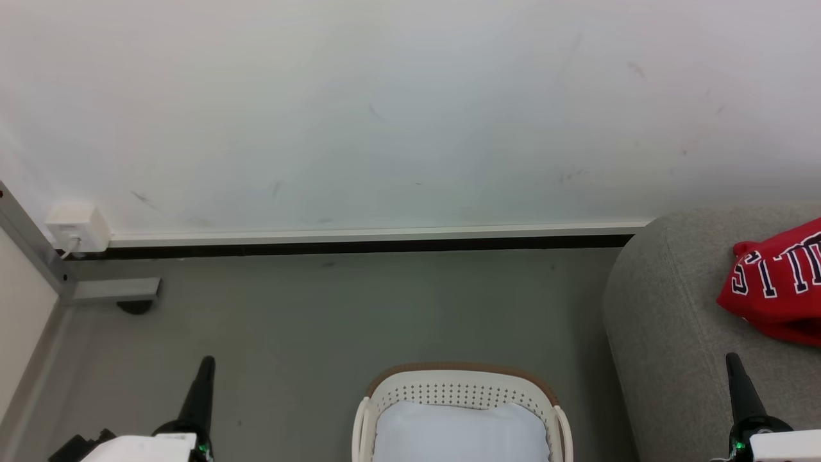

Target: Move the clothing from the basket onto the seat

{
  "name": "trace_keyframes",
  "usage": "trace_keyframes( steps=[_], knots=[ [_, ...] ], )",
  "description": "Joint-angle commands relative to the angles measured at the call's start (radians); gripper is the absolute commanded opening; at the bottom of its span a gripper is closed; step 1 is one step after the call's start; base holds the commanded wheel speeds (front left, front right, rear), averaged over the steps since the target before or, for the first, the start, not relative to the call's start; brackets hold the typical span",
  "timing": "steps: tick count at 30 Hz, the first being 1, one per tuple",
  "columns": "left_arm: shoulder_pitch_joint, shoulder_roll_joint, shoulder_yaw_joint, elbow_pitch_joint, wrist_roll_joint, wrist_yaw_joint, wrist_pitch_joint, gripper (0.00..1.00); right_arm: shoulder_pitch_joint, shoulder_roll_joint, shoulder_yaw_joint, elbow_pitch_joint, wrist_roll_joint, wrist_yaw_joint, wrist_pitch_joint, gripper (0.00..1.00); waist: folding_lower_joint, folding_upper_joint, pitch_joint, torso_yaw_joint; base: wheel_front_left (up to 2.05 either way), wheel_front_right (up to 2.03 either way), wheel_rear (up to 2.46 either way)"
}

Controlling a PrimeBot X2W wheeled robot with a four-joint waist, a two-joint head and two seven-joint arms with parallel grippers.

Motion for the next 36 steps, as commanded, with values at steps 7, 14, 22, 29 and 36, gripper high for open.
trace_keyframes(
  steps=[7, 14, 22, 29, 36],
  knots=[
    [-0.019, 0.0, 0.013, -0.011, -0.064, -0.003, 0.019, 0.0, -0.021, -0.01, -0.006, -0.011, 0.07, -0.002, 0.017, 0.0, -0.0001, 0.0, 0.004, -0.001, 0.0, 0.0, 0.0],
    [-0.023, -0.002, 0.021, -0.014, -0.109, -0.003, 0.032, 0.0, -0.025, -0.011, -0.009, -0.013, 0.127, -0.002, 0.03, 0.0, -0.0001, 0.0, 0.008, -0.001, 0.0, 0.0, 0.0],
    [-0.028, -0.004, 0.029, -0.017, -0.163, -0.003, 0.047, 0.0, -0.033, -0.011, -0.012, -0.017, 0.188, -0.002, 0.045, 0.0, -0.0001, 0.0, 0.012, -0.002, 0.0, 0.0, 0.0],
    [-0.031, -0.006, 0.036, -0.02, -0.205, -0.004, 0.059, 0.0, -0.035, -0.011, -0.014, -0.02, 0.237, -0.002, 0.057, 0.0, -0.0001, 0.0, 0.016, -0.003, 0.0, 0.0, 0.0],
    [-0.029, -0.005, 0.036, -0.019, -0.207, -0.004, 0.061, 0.0, -0.033, -0.011, -0.014, -0.02, 0.237, -0.002, 0.058, 0.0, -0.0001, 0.0, 0.017, -0.003, 0.0, 0.0, 0.0]
  ],
)
